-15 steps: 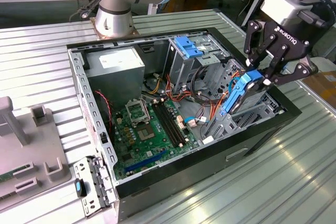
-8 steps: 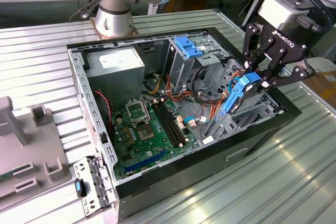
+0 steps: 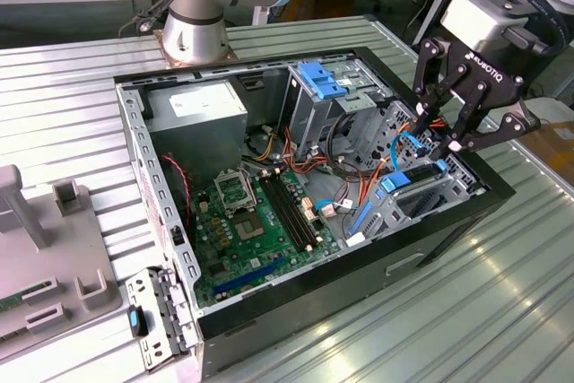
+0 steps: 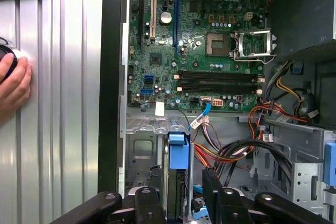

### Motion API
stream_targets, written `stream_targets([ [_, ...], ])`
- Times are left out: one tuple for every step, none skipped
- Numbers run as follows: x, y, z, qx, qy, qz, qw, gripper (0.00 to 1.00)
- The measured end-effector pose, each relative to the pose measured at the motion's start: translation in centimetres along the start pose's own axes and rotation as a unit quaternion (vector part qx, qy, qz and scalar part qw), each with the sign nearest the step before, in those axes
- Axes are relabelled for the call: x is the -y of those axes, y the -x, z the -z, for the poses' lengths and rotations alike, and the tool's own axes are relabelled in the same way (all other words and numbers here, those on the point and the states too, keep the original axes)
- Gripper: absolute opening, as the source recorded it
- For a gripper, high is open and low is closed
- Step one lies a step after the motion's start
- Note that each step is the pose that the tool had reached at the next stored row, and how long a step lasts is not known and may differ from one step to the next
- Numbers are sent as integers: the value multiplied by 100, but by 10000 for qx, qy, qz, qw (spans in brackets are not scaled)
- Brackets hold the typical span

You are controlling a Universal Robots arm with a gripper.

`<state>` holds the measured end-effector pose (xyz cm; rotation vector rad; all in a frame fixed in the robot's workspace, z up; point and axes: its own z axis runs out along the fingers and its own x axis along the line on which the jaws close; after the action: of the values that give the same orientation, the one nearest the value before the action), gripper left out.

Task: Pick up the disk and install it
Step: 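Insert the disk into the insertion slot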

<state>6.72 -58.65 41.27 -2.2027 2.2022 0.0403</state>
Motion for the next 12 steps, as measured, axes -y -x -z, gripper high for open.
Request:
stream_targets([
  [0, 0, -1, 0, 0, 0, 10000, 44],
  [0, 0, -1, 0, 0, 0, 10000, 44],
  [0, 0, -1, 1, 0, 0, 10000, 44],
  [0, 0, -2, 1, 0, 0, 10000, 44],
  [13, 1, -2, 1, 0, 2, 10000, 44],
  [33, 3, -2, 1, 0, 2, 10000, 44],
  [43, 5, -2, 1, 0, 3, 10000, 44],
  [47, 7, -2, 1, 0, 4, 10000, 44],
  [47, 7, -2, 1, 0, 4, 10000, 44],
  [47, 7, -2, 0, 0, 4, 10000, 44],
  [48, 8, -7, 1, 0, 5, 10000, 44],
  [48, 7, -7, 0, 0, 4, 10000, 44],
])
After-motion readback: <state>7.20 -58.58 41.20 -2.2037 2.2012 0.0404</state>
